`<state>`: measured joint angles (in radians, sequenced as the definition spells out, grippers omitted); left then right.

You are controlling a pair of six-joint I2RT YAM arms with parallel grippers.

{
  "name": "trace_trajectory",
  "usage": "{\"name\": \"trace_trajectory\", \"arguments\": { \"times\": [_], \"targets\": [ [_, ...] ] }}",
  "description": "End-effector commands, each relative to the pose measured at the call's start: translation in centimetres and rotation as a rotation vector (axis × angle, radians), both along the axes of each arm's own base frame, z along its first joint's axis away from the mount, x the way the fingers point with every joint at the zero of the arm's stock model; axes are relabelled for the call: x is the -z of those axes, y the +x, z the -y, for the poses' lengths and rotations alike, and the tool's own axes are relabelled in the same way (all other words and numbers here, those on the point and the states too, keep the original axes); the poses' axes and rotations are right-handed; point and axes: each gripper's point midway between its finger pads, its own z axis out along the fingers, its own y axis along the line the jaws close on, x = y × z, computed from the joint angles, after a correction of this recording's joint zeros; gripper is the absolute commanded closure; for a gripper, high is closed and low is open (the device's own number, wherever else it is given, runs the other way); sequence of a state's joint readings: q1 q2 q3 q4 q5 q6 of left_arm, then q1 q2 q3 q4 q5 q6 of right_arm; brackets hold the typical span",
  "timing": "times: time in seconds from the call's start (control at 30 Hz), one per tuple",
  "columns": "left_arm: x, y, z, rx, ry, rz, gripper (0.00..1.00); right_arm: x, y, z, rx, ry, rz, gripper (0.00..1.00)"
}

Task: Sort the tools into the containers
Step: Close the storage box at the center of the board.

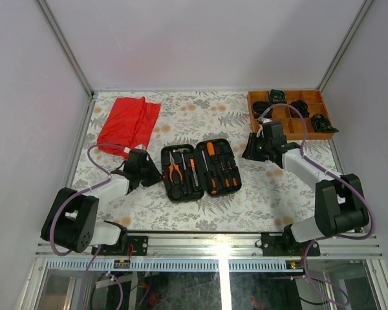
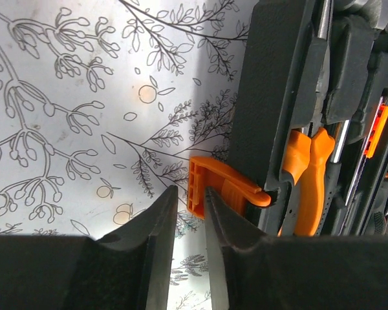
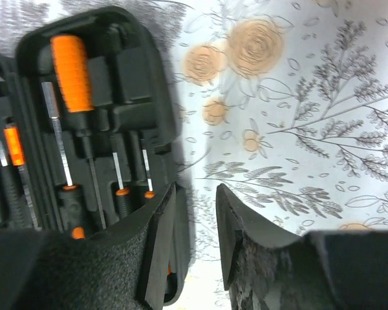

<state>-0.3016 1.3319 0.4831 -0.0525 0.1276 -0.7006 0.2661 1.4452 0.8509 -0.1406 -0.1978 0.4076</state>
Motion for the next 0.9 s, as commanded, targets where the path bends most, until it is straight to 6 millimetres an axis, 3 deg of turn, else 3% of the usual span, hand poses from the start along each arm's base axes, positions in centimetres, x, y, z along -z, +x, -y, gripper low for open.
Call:
{"name": "trace_trajectory", "arguments": {
  "times": [0.0,0.17,0.47,0.73,0.87],
  "targets": [
    [0.7,-0.2,0.3,0.019,0.009,-0.028,0.75,2.2,0.9,1.9,0.048,-0.098,-0.032,0.6],
    [1.0,-0.4,0.1,0.019,0.026,-0.044,0.66,4.3,0.3,0.3,-0.033,-0.046,-0.097,0.57],
    [1.5,-0.5,0.5,0.031,0.041,-0.065,0.6,4.6,-1.2,-3.6,-0.223,0.137,-0.167,0.57],
    [1.8,-0.5,0.9,0.044,0.051,-0.073,0.58,3.0,-1.8,-5.4,-0.288,0.248,-0.151,0.57],
    [1.9,-0.5,1.1,0.048,0.054,-0.076,0.58,0.9,-1.8,-5.7,-0.311,0.273,-0.103,0.57]
  ]
}}
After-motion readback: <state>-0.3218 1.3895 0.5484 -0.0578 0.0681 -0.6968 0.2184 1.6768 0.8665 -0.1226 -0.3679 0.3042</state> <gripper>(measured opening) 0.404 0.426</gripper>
